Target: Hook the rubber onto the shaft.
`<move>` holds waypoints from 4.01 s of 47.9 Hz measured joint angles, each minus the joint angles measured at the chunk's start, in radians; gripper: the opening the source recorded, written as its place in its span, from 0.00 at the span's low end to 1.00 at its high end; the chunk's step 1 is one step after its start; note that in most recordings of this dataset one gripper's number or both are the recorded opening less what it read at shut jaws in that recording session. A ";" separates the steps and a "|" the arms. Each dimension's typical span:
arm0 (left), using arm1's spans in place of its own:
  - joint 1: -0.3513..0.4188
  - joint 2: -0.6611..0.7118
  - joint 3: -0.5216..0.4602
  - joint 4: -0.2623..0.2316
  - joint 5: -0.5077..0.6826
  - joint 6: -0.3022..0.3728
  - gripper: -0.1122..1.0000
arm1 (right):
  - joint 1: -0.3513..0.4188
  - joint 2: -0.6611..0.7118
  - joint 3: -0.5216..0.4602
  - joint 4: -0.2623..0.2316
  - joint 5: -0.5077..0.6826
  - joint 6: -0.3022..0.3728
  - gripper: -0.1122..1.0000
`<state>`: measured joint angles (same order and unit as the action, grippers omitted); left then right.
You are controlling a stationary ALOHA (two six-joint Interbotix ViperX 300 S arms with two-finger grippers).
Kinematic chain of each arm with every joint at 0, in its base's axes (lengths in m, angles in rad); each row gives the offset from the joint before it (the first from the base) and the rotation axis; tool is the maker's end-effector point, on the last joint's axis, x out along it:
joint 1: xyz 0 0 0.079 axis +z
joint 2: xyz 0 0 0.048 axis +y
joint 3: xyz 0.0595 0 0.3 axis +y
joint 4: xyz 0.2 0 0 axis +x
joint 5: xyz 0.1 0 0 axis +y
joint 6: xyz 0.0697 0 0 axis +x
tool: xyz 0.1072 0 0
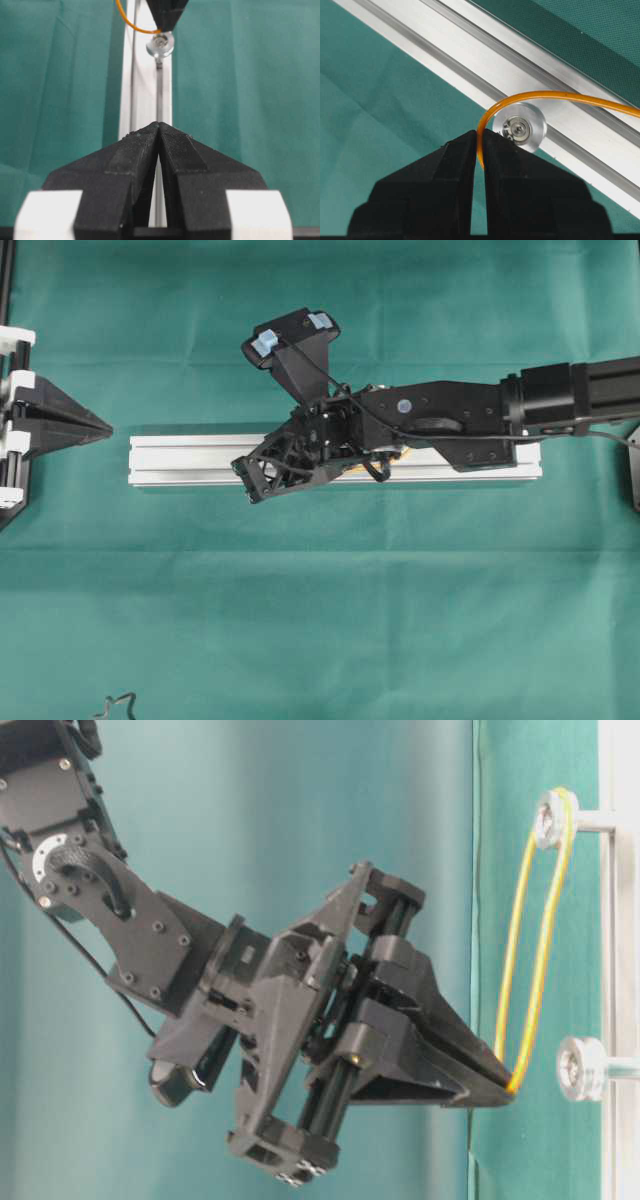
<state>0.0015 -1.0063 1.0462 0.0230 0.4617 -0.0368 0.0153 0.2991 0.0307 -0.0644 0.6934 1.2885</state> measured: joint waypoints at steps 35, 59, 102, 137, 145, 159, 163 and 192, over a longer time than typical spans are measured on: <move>0.000 0.000 0.000 0.000 0.023 0.000 0.12 | -0.006 0.043 -0.026 0.003 -0.008 0.086 0.17; 0.000 0.000 0.000 0.000 0.023 0.000 0.12 | -0.006 0.071 -0.051 0.014 -0.009 0.094 0.17; -0.002 0.000 0.000 0.000 0.021 0.000 0.12 | -0.029 0.087 -0.051 0.052 -0.009 0.146 0.17; -0.002 0.000 0.000 0.000 0.023 -0.002 0.12 | -0.029 0.115 -0.063 0.143 -0.011 0.146 0.17; 0.000 0.000 0.000 0.000 0.023 -0.002 0.12 | -0.029 0.117 -0.063 0.146 -0.011 0.146 0.17; 0.000 0.000 0.000 0.000 0.023 -0.002 0.12 | -0.025 0.117 -0.063 0.155 -0.011 0.144 0.17; -0.002 0.000 -0.002 -0.002 0.023 -0.002 0.12 | -0.020 0.117 -0.063 0.160 -0.009 0.144 0.17; 0.000 0.000 0.000 0.000 0.021 -0.002 0.12 | 0.011 0.071 0.014 0.158 0.040 0.141 0.17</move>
<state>0.0015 -1.0063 1.0462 0.0230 0.4832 -0.0383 0.0261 0.3697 0.0445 0.0936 0.7332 1.4297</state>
